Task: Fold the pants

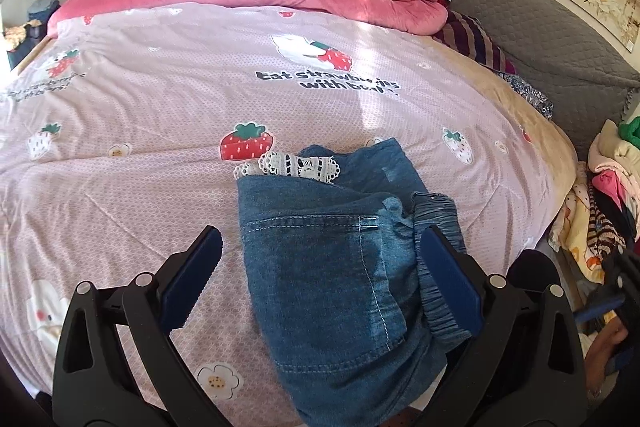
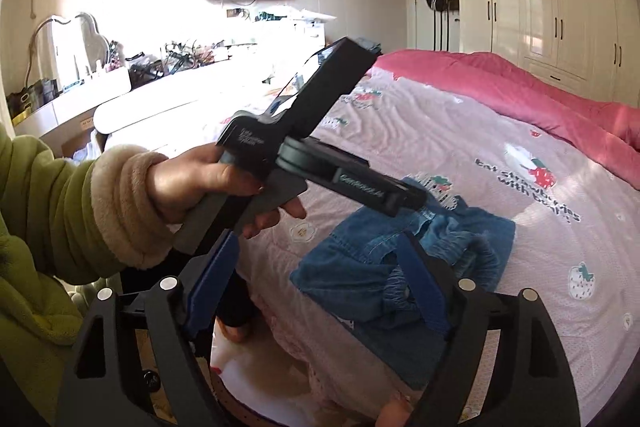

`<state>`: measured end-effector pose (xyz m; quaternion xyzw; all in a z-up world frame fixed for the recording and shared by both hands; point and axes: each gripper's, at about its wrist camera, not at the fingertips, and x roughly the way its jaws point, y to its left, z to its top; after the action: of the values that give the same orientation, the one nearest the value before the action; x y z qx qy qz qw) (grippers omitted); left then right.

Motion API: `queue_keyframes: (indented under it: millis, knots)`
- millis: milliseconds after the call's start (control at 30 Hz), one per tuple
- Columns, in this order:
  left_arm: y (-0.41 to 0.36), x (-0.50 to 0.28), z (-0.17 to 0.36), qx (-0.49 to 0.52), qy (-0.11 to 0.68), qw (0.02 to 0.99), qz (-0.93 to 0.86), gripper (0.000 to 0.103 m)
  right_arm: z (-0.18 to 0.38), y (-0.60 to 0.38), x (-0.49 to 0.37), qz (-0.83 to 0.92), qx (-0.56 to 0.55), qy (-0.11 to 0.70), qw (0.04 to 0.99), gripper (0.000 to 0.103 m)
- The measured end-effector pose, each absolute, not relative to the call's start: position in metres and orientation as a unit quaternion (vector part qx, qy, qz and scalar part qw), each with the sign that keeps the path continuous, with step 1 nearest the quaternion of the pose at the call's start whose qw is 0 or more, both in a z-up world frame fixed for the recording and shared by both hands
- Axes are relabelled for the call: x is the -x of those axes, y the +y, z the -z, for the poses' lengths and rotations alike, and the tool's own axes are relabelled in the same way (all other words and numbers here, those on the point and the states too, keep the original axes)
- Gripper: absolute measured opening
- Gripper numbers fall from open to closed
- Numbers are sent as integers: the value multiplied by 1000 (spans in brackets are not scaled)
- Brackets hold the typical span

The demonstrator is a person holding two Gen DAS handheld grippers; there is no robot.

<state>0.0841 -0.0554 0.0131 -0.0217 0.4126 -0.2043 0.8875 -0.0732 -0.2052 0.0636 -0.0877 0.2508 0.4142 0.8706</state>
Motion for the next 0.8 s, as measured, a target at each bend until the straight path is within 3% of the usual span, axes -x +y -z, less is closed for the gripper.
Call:
queue_keyframes:
  millis: [400,800]
  knots:
    - [-49,-63,-24,15,401,897,185,93,-67,-220,60,-361,57,250,897,92]
    - [-37,-58,19,24,438,881,178,93,-16,-248,-6,-233,-7,356,905,93]
